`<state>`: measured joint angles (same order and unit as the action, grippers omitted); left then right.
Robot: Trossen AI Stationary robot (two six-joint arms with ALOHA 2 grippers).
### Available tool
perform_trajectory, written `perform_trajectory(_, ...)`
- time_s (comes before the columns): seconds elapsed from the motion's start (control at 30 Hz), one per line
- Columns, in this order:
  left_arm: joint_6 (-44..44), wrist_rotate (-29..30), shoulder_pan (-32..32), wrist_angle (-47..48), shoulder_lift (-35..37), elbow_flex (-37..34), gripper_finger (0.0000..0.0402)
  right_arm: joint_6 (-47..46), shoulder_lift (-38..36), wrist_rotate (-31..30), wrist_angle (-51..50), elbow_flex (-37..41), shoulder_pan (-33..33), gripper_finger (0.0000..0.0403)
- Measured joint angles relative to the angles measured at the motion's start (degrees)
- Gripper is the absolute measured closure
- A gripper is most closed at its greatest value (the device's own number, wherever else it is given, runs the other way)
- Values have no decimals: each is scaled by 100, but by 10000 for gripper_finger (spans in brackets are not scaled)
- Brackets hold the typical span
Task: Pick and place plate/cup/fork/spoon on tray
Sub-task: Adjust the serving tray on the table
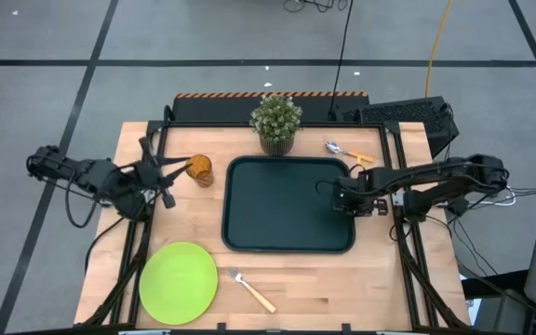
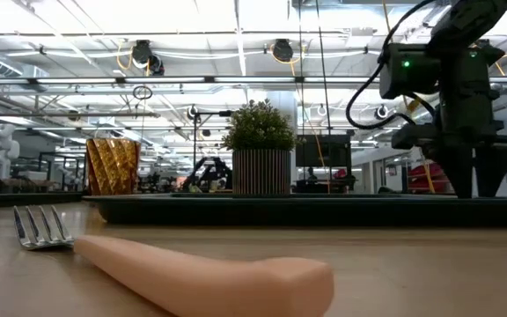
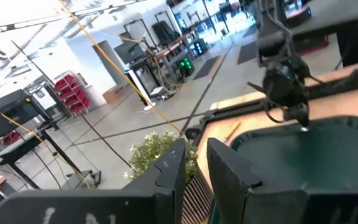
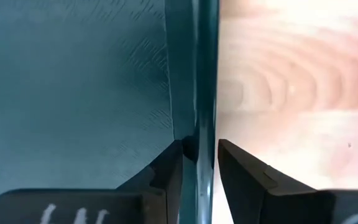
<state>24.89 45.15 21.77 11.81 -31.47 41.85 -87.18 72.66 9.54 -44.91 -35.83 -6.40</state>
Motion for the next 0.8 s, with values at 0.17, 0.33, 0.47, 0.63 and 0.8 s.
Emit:
perform_trajectory(0.17, -8, 4, -1, -2, 82, 4, 330, -114, 0, 120, -43, 0, 395, 311)
perform_trajectory(0.33, 14, 4, 1, -13, 81, 3, 330, 95, 0, 96, -223, 0, 636, 313)
perform_trajectory(0.47, 10, -1, 0, -162, 81, 4, 330, 232, -5, -39, -380, -5, 717, 331)
perform_trajectory(0.63, -21, -11, -1, -173, 75, 2, 330, 395, -13, -158, -362, -16, 729, 362)
perform_trajectory(0.8, -98, -15, -1, -171, 75, 2, 330, 623, -13, -190, -312, -20, 729, 363)
